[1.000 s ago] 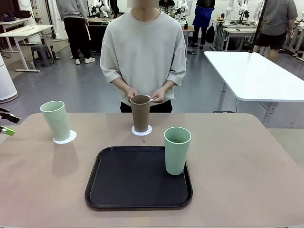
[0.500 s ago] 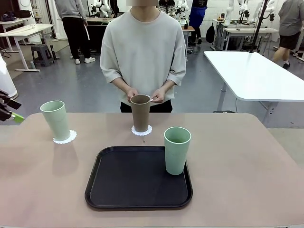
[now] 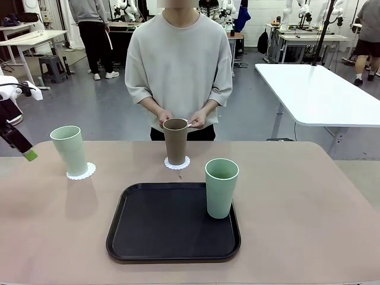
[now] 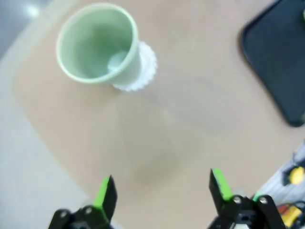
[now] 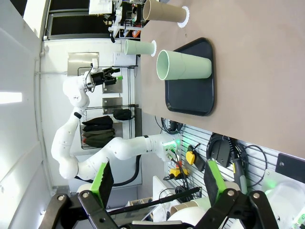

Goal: Place coasters on the table and set cups on them.
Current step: Take one Reusable plastic cup from the Flat Tray and place it on a coaster set by the human.

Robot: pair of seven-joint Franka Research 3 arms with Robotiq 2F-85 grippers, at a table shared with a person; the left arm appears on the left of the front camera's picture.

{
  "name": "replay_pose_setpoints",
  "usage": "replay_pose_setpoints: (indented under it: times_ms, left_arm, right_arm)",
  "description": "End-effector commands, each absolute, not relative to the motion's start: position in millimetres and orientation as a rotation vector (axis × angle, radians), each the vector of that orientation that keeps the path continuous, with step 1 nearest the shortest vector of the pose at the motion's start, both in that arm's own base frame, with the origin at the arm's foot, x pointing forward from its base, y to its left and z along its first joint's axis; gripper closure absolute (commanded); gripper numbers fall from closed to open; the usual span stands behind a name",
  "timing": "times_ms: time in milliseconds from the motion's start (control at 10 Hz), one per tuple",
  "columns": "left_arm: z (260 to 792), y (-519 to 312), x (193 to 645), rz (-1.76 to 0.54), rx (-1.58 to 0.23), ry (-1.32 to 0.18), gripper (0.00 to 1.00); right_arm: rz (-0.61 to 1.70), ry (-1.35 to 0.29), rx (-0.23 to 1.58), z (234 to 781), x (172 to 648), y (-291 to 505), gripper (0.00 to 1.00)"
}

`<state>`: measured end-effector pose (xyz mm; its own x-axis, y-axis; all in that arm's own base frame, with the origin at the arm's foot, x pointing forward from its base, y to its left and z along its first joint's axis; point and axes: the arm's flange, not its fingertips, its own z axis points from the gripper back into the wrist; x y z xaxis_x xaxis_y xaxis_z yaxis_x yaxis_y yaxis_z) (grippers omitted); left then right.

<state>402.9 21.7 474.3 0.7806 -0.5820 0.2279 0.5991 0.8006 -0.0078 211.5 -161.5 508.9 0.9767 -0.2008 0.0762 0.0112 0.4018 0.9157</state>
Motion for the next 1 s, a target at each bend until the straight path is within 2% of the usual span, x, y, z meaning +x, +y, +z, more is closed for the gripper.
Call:
replay_pose_setpoints:
  times_ms: [0,100,900]
  left_arm:
    - [488,30,396,-0.671,-0.242,-0.19,0.0]
    - [474,22,403,-0.639,-0.081,-0.219,0.0]
    - [474,22,403,-0.639,-0.081,-0.219,0.0]
  right_arm:
    - [-0.127,-0.193,1.169,510,212,-161,0.0]
    - [-0.127,-0.193,1.169,510,212,-161,0.0]
    - [-0.127,-0.193,1.169,510,212,-161,0.0]
